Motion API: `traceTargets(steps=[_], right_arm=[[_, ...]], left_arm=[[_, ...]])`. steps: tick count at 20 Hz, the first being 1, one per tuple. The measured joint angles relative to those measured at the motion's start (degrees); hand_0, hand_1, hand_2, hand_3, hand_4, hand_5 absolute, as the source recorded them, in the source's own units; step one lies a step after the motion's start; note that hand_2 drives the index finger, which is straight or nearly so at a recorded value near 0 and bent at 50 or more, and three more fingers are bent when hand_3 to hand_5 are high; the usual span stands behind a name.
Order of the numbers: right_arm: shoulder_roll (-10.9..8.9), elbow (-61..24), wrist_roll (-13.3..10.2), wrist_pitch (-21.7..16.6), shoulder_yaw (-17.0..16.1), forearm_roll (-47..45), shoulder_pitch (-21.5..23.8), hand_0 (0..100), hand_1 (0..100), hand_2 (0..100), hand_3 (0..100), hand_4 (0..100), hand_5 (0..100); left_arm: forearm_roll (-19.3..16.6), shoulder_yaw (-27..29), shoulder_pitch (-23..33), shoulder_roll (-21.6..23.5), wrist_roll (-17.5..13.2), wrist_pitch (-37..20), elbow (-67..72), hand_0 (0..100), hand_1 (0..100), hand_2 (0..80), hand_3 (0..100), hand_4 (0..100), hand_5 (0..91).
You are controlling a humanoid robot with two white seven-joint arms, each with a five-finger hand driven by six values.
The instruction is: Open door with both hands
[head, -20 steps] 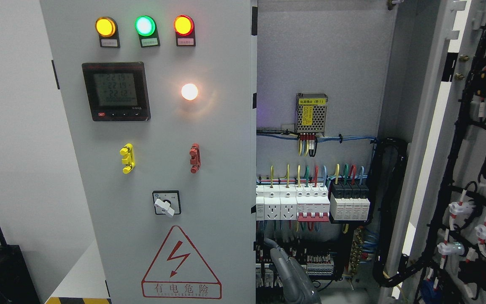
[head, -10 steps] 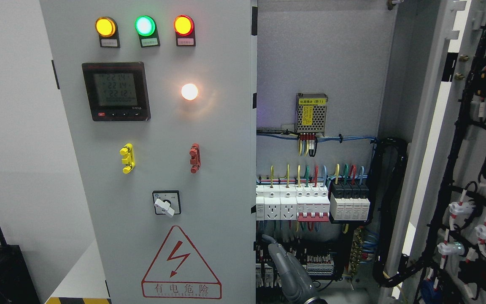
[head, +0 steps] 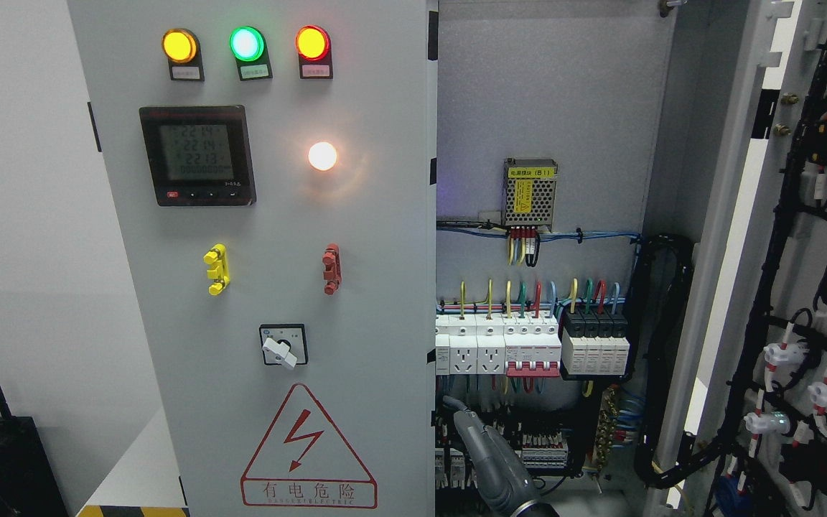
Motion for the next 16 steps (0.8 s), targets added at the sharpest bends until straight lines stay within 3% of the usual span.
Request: traceTargets(steps=[9, 16], right_arm=[[0.00, 0.82, 0.72, 0.00, 0.04, -3.22, -0.48, 38, 0, 0, 0, 0, 0], [0.00, 1.93, 2.66, 0.03, -0.06, -4.35, -1.53, 38, 0, 0, 0, 0, 0]], left_arm=[[0.00, 0.00, 0.00, 0.00, 0.12, 0.00, 0.00, 0, 0, 0.0, 0, 0, 0.0], [0.00, 0.00, 0.00, 0.00, 0.17, 0.00, 0.00, 0, 0, 0.0, 0, 0, 0.0]])
